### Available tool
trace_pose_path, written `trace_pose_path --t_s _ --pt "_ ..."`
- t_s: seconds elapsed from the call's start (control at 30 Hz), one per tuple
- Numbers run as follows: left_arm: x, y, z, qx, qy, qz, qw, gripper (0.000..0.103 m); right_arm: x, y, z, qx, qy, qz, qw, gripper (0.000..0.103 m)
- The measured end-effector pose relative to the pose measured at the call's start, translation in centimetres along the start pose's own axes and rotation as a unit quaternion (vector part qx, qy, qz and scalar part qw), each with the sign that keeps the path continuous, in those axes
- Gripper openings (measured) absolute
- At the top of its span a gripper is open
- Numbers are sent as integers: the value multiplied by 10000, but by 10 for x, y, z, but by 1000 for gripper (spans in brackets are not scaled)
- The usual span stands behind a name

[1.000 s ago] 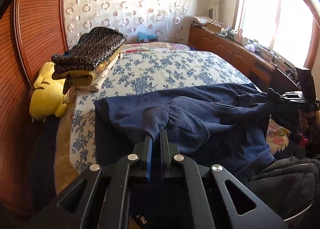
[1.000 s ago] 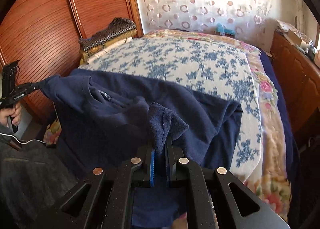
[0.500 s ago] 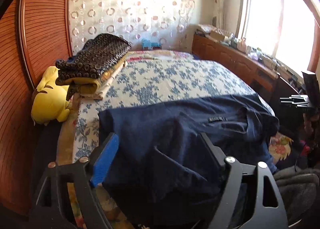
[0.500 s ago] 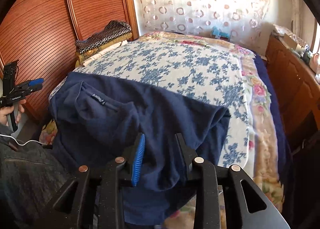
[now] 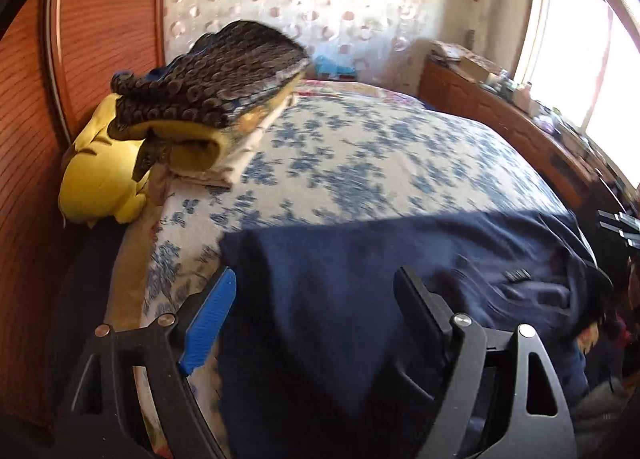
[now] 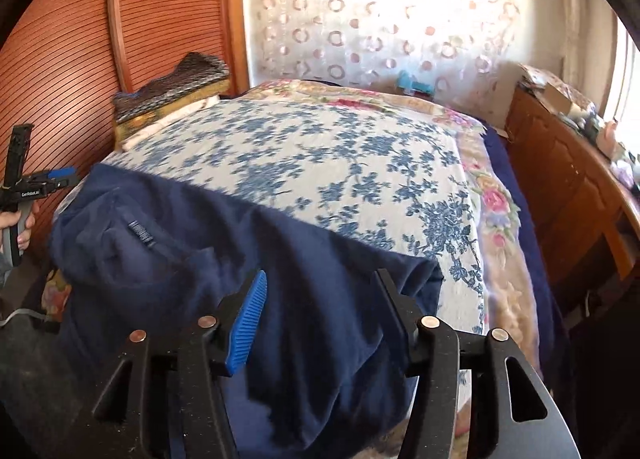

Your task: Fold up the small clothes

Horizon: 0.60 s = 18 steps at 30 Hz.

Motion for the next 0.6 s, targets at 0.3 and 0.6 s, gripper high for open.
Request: trace_pose_path --t_s 0.3,0.6 --pt "-22 25 27 -334 113 -23 9994 82 -2 -30 42 347 83 391 9986 62" --pt "-18 33 49 -331 391 -151 9986 82 9 -60 83 658 505 770 9936 66"
Point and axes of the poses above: each gripper's, at about its wrist camera, not at the fingertips, and z roughly the way its jaws point, y to its left, x to its underside, the point moved 3 cm from there along z, roughly the way its jaws point, and after that the axes turned 3 degrees about -z, right-handed, at the moved point
